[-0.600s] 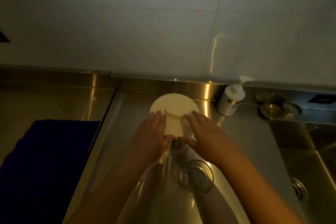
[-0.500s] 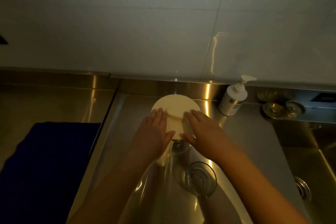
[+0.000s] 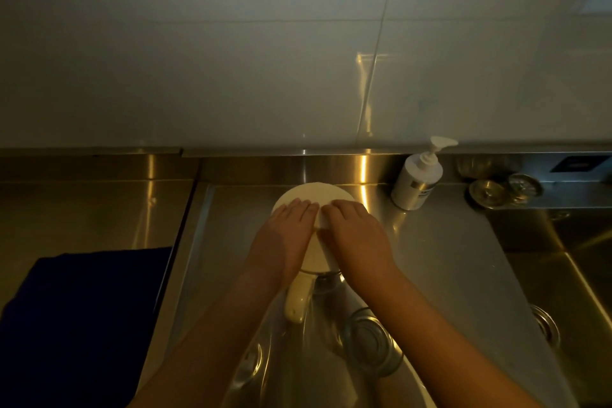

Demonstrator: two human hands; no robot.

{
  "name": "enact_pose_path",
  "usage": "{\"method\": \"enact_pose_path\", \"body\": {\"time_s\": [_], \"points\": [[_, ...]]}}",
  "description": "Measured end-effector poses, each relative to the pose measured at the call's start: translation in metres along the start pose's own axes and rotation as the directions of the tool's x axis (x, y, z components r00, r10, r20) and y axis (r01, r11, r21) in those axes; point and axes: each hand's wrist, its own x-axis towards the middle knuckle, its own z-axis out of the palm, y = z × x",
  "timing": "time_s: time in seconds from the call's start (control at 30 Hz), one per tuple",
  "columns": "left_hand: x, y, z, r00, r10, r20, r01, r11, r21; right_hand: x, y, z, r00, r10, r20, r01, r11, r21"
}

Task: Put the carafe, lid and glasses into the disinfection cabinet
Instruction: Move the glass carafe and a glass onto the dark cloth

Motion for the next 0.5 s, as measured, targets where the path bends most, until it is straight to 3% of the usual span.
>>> {"method": "enact_pose_path", "body": {"time_s": [0.33,0.5], "points": [[0.004,0.003,-0.006,0.999,0.005,-0.038,-0.007,0.999,-0.038,-0.002,-0.001,0.003,0.993,0.012,-0.116,-0.006,0.998,0.057],[-0.004,0.013,-0.025,0.986,0.049,-0.16,-0.055,0.998,-0.036,-0.008,0.001,-0.004,0.985,0.009,-0.17,0.006,0.996,0.089]]}}
